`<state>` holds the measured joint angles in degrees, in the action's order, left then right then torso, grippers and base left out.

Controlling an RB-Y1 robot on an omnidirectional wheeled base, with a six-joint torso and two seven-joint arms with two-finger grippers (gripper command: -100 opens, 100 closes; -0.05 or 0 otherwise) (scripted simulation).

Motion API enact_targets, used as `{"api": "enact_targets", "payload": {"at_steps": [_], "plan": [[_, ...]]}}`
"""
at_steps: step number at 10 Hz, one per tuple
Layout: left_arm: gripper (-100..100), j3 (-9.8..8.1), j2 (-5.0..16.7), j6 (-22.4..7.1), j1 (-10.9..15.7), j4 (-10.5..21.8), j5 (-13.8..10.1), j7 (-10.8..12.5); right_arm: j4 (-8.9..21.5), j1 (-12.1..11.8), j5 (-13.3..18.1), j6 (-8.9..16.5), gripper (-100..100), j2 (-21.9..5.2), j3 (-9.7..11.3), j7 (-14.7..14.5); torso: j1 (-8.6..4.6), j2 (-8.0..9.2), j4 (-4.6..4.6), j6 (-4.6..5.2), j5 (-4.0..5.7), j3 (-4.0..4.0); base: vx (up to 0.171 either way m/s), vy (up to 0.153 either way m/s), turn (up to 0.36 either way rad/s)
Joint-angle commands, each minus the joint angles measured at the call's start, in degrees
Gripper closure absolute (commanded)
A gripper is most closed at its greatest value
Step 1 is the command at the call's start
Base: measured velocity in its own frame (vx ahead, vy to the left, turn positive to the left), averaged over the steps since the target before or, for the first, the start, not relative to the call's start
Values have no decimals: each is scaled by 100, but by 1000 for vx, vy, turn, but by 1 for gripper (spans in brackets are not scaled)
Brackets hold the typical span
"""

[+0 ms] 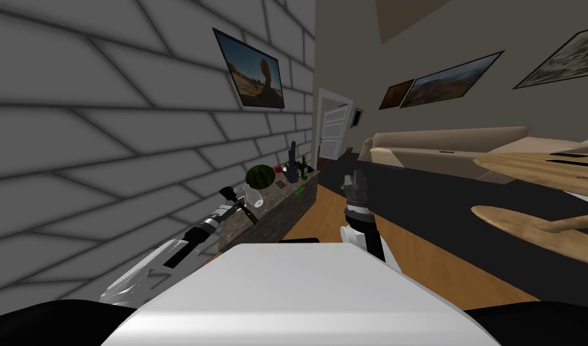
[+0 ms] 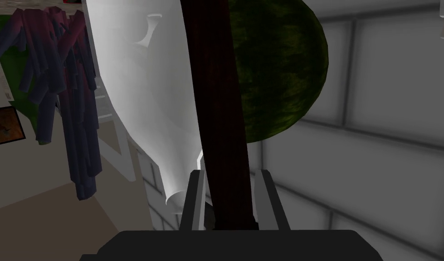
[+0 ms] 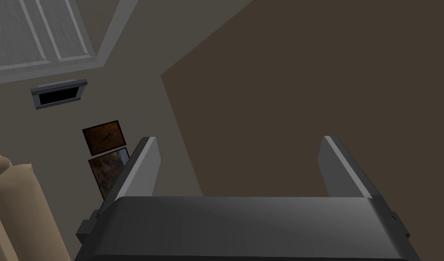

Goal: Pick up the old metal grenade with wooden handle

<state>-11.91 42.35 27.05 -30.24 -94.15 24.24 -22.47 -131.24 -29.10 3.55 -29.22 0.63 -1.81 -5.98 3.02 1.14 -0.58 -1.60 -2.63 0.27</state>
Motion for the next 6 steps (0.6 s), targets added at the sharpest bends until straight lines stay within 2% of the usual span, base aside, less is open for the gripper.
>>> {"api": "enact_targets", "payload": {"at_steps": [1,2,3,5,6], "plan": [[100,286,6,-286,122,-286,152,61,0,0,0,0,0,0,0,0,0,0,0,0,0,0,12,48,321],[100,352,6,-448,122,-496,152,61,0,-2,0,0,0,0,-1,0,19,-3,-1,-15,-2,-2,19,65,337],[100,352,6,-561,122,-746,152,61,0,-1,0,0,0,-1,-1,0,34,0,-2,-19,-7,-1,9,39,106],[100,330,4,-526,94,-722,146,62,0,0,0,0,0,0,0,0,13,1,3,1,0,2,4,13,-30],[0,330,2,-529,100,-738,146,60,0,0,0,0,0,0,0,0,10,3,1,-5,0,2,0,0,0]]}}
